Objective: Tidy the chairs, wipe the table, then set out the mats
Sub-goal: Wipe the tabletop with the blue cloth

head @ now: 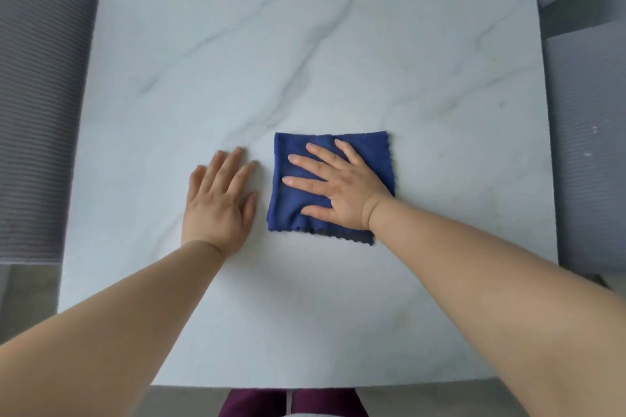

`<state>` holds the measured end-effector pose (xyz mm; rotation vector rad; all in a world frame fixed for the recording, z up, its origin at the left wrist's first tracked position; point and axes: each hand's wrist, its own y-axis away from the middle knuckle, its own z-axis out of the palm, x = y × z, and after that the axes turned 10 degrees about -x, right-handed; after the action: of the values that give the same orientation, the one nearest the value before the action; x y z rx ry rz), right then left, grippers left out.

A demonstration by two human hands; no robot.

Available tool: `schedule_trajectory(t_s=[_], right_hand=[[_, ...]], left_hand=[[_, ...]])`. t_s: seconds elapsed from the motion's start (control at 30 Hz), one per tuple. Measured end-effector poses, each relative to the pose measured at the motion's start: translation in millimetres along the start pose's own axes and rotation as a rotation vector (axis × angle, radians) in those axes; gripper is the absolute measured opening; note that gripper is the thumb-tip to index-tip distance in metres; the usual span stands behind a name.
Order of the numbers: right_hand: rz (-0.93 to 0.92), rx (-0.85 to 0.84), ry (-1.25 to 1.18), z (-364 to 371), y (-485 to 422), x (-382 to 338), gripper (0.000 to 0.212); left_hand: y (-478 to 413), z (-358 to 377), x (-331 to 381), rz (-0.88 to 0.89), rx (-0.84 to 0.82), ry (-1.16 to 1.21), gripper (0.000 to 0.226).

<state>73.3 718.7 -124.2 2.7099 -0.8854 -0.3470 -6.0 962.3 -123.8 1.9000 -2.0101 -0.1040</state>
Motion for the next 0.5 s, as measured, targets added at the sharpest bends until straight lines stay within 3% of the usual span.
schedule_trajectory(t_s=[0.17,0.33,0.5], right_hand=[[0.126,-0.070,0.057,-40.6,-55.9,65.3,0.066],[0.212,-0.083,0.056,-68.0,-114.6,118.0,0.061],[0.448,-0.028,-0.040,-82.9,-153.8,146.8,0.061]], left_hand=[[-0.2,-4.1,2.7,0.018,0.008,-0.010,0.052],[-4.0,-2.1,0.3,-0.005,0.012,-0.008,0.052],[-6.1,0.1,0.8,-0.013,0.037,-0.027,0.051]])
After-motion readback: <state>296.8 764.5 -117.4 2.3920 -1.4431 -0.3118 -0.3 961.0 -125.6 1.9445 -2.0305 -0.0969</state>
